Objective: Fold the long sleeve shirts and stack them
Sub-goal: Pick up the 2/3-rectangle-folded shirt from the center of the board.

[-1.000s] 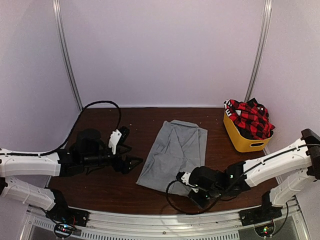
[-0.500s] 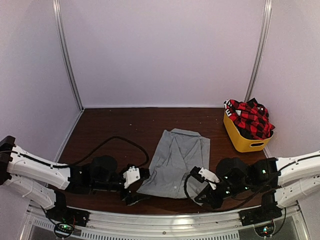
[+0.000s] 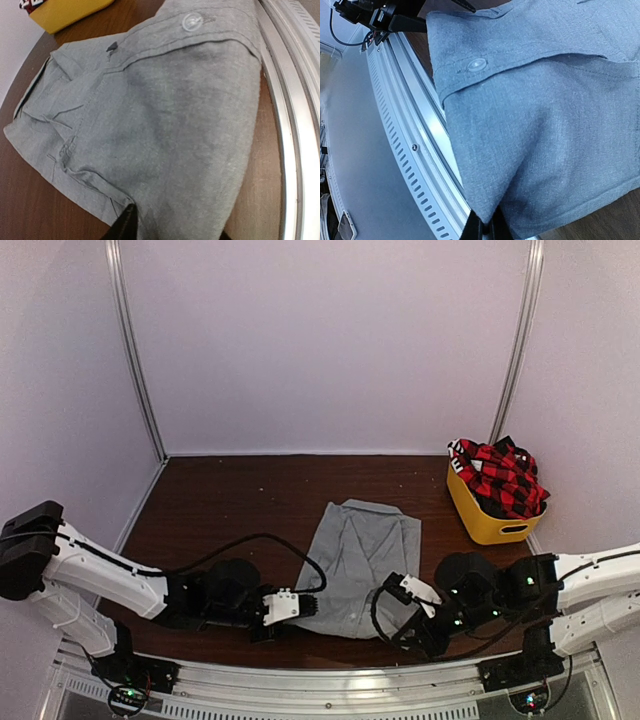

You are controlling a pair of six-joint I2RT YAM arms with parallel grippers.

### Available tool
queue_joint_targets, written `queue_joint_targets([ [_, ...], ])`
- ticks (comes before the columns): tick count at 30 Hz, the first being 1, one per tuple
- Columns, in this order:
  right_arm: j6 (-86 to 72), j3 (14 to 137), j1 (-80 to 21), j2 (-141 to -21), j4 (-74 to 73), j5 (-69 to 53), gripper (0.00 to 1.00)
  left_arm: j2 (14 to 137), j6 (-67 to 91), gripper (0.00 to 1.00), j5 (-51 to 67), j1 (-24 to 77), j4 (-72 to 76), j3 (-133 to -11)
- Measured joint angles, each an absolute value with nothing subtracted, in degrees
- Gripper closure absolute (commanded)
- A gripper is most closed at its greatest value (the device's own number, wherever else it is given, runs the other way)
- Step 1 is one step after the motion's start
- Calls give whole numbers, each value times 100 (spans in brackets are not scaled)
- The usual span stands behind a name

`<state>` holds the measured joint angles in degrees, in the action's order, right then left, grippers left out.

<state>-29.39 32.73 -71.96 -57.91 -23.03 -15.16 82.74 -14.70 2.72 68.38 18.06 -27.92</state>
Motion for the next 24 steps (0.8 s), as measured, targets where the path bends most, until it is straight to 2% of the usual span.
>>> queue_joint_targets([
  [4, -2941, 3273, -7126, -5791, -2340, -1503, 98, 8453, -1470, 99, 301, 6847, 1535, -3118],
  [7, -2995, 3273, -7105, -5791, -2405, -1439, 86, 8453, -1356, 100, 364, 6847, 1352, -3299],
  [10, -3052, 3275, -7096, -5791, -2471, -1319, 61, 8337, -1151, 100, 429, 6847, 1129, -3395],
  [16, -3168, 3347, -7207, -5791, -2598, -976, 31, 8025, -290, 100, 897, 6539, 338, -3848],
  [19, -3164, 3511, -7413, -5791, -2659, -642, 21, 8023, 161, 100, 1214, 6239, 16, -4178],
  [24, -3197, 3835, -7898, -5878, -2749, -43, 17, 8099, 655, 100, 1647, 6051, -440, -4506],
])
